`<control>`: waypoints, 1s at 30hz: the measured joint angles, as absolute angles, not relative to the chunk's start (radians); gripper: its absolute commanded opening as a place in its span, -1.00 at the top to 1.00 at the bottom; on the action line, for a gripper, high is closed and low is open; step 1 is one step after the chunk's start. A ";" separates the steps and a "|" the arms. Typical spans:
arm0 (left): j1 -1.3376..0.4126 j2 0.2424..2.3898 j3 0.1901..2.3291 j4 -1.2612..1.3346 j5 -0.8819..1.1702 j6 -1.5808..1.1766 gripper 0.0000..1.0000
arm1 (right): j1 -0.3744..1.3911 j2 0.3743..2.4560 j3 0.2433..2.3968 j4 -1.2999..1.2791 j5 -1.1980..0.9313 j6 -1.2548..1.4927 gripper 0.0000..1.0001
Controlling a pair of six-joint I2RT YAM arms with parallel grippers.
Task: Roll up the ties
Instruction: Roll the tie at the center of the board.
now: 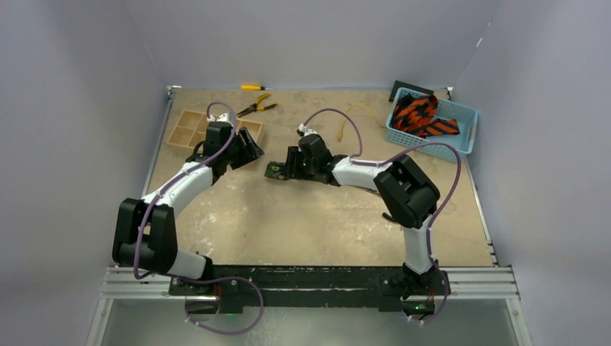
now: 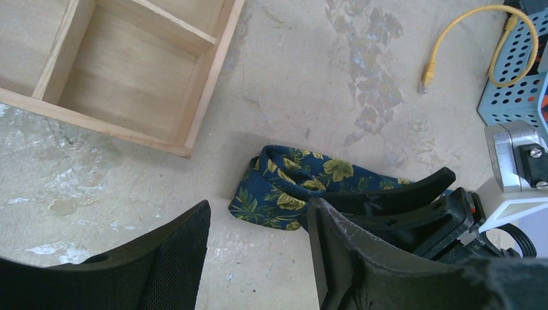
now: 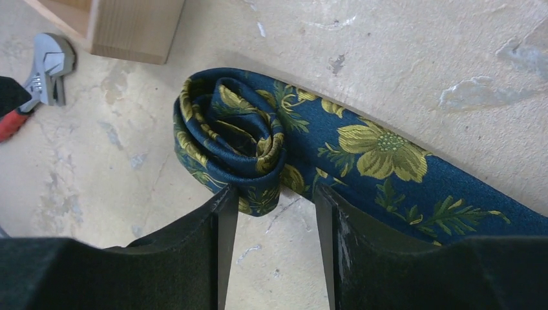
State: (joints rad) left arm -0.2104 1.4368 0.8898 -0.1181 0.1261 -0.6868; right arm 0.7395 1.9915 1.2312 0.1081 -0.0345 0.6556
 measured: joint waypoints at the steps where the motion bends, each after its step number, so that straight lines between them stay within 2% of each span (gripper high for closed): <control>1: -0.210 1.439 0.890 -0.119 0.126 -0.685 -0.10 | 0.739 1.997 1.235 0.105 -0.034 0.656 0.00; 12: -0.210 1.485 0.892 -0.114 0.162 -0.645 -0.10 | 0.705 2.009 1.240 0.094 -0.013 0.673 -0.01; 22: -0.210 1.657 0.925 -0.029 0.321 -0.638 -0.20 | 0.688 2.009 1.240 0.098 -0.019 0.673 -0.03; 30: -0.210 1.767 1.015 0.048 0.427 -0.560 -0.20 | 0.667 2.009 1.242 0.097 -0.055 0.681 -0.03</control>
State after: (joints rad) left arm -0.2096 1.7668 1.0153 0.0483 0.4267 -0.5602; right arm 0.6670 2.0087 1.2419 0.0971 -0.0551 0.6807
